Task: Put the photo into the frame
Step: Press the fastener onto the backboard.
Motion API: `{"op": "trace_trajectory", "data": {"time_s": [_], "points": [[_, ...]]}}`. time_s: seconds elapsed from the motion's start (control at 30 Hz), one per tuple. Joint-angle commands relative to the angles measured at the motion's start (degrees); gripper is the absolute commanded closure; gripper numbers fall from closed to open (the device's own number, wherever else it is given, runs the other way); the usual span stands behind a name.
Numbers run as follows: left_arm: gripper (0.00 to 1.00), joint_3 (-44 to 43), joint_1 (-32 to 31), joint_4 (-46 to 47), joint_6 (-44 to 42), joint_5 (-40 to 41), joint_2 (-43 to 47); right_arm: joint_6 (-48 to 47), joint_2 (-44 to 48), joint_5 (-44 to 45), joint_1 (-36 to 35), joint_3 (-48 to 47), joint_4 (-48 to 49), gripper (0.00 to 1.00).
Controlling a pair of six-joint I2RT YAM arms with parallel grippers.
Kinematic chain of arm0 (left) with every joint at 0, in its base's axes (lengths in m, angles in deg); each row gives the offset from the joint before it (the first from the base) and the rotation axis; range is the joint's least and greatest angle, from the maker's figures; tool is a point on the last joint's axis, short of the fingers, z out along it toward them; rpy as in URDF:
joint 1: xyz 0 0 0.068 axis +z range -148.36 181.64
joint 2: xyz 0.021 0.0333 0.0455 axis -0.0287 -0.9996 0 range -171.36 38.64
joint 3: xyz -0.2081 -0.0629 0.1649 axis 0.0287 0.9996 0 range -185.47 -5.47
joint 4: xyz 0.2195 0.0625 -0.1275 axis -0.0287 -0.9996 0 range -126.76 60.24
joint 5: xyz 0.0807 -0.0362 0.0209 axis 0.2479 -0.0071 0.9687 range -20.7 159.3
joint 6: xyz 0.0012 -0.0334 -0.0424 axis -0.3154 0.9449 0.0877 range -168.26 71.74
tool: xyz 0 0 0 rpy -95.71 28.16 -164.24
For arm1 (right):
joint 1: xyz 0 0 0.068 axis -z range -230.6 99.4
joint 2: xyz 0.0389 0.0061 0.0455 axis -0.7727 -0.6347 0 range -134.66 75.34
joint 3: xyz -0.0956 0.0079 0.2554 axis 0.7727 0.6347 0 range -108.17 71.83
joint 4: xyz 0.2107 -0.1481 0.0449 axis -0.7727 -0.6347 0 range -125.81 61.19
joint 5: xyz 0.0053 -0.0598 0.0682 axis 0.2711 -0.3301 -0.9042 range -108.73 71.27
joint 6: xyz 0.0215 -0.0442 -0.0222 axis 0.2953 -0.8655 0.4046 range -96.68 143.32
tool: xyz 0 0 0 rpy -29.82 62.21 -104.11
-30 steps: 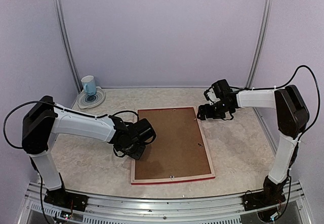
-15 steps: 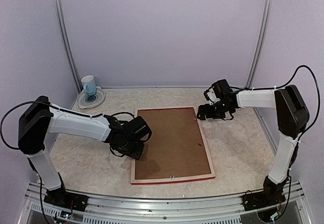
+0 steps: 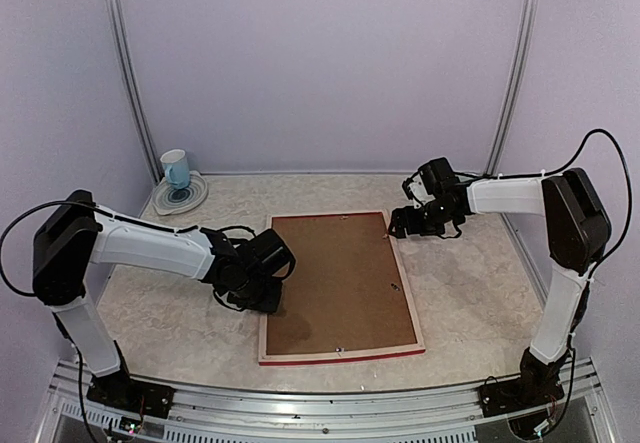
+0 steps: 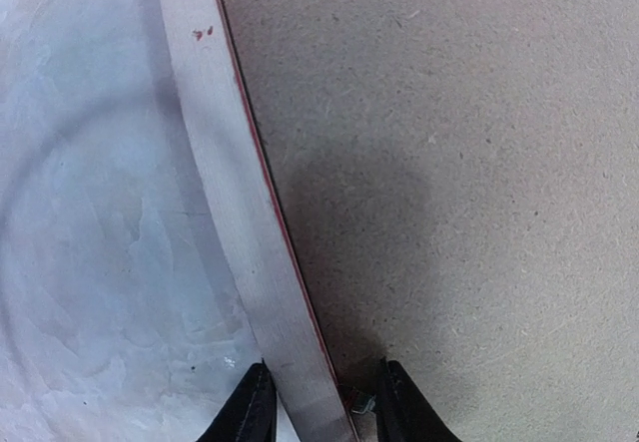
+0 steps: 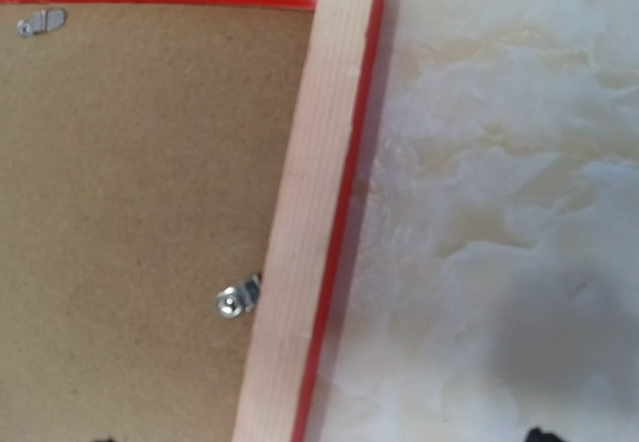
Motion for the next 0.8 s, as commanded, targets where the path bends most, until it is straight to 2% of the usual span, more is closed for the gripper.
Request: {"op": "trace_trajectory", "data": {"time_s": [0.0, 0.13, 0.4, 0.6, 0.77], "points": [[0.70, 2.47, -0.92, -4.91, 1.92, -3.52, -1.49, -0.10, 1.31, -0.48, 0.46, 0.71, 1.08, 0.12], [0.77, 2.10, -0.88, -5.54, 2.43, -2.92, -1.66, -0.13, 1.34, -0.68, 0.46, 0.70, 1.12, 0.12], [0.79, 0.76, -0.95, -5.78, 2.16, -2.03, -2.14, -0.13, 1.11, -0.77, 0.48, 0.57, 1.02, 0.12], [0.68, -3.59, -0.46, -8.81, 1.20, 4.11, -1.08, -0.06, 1.16, -0.51, 0.50, 0.44, 0.64, 0.11], [0.50, -6.73, 0.76, -8.71, -0.51, 7.23, 0.96, 0.98, 1.27, -0.87, 0.46, 0.78, -0.14, 0.11]]}}
